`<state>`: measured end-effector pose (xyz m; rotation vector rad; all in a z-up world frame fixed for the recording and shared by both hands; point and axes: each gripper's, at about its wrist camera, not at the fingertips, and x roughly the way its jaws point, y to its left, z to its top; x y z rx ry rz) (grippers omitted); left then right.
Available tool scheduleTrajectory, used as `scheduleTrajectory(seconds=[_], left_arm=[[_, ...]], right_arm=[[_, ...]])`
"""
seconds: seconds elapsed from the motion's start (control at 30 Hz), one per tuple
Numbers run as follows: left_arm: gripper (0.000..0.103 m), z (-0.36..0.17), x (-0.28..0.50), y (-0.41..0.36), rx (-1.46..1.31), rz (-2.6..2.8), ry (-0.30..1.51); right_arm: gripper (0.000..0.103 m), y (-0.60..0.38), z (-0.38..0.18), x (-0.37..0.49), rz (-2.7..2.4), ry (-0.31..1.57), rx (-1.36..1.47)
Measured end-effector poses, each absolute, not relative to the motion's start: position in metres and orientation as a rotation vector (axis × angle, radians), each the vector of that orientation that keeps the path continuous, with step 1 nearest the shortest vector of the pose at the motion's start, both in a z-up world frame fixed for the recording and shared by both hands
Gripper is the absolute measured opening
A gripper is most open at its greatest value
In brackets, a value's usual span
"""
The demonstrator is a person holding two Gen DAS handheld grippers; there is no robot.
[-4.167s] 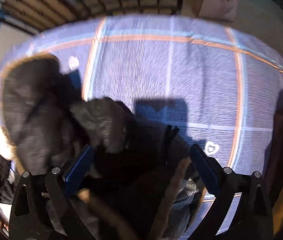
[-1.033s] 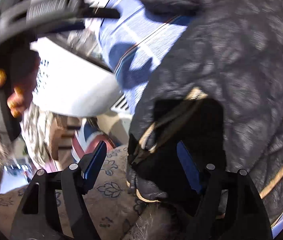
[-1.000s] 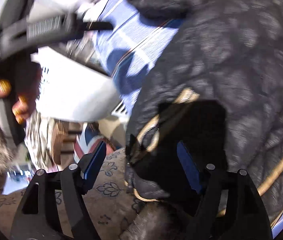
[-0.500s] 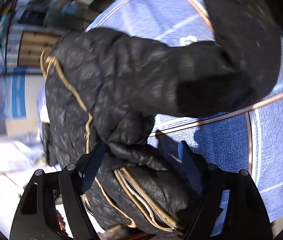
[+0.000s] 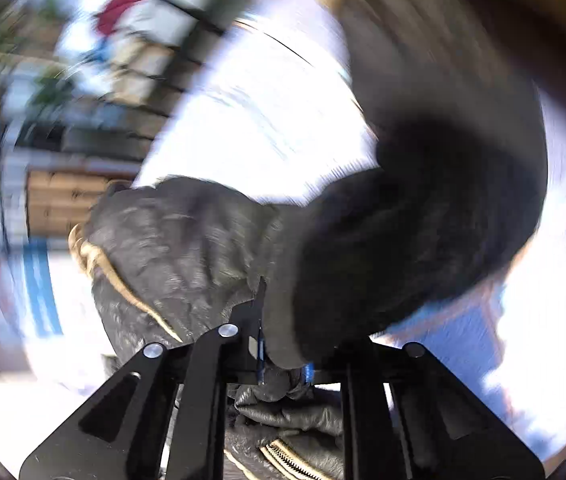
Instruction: Fold large clothes
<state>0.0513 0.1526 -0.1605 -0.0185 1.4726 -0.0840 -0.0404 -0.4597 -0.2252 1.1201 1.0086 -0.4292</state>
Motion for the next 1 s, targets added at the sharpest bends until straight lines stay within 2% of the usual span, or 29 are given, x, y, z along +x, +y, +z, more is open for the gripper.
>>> scheduleTrajectory(seconds=[0.1,0.2,0.23,0.33,0.43,0.53,0.67,0.7,0.73,0.83,0.93,1.0], left_arm=[[0.096,-0.164,0.052,0.158,-0.033,-0.065,1.476],[0.096,-0.165,0.053,0.158,-0.034,-0.066,1.472],[0.096,-0.166,0.053,0.156,-0.029,-0.07,1.471],[0.096,-0.168,0.05,0.153,-0.009,-0.081,1.471],[0.096,-0.17,0.044,0.156,-0.003,-0.093,1.473],[0.096,-0.178,0.037,0.162,-0.011,-0.087,1.501],[0.096,-0.179,0.024,0.165,-0.019,-0.112,1.464],[0.096,-0.18,0.02,0.163,-0.009,-0.127,1.457],[0.096,-0.183,0.016,0.159,0.015,-0.145,1.46],[0.096,-0.207,0.005,0.142,0.22,-0.151,1.488],[0.097,-0.23,-0.007,0.137,0.353,-0.146,1.502],[0.098,-0.238,-0.008,0.142,0.351,-0.128,1.513]], right_arm=[[0.012,-0.474,-0.181,-0.018,-0.395,0.909,1.025],[0.014,-0.478,-0.177,0.012,-0.322,0.926,0.965],[0.022,-0.479,-0.182,0.017,-0.304,0.964,0.964],[0.072,-0.481,-0.206,0.022,-0.322,1.113,1.03],[0.074,-0.471,-0.21,0.002,-0.364,1.1,1.094],[0.074,-0.453,-0.209,-0.024,-0.341,1.135,1.014],[0.074,-0.409,-0.205,-0.054,-0.209,1.233,0.685],[0.078,-0.398,-0.204,-0.06,-0.194,1.241,0.604],[0.087,-0.378,-0.206,-0.071,-0.165,1.268,0.464],[0.088,-0.341,-0.238,-0.096,-0.096,1.411,0.25],[0.088,-0.335,-0.278,-0.132,-0.119,1.555,0.289],[0.088,-0.334,-0.285,-0.15,-0.119,1.551,0.329]])
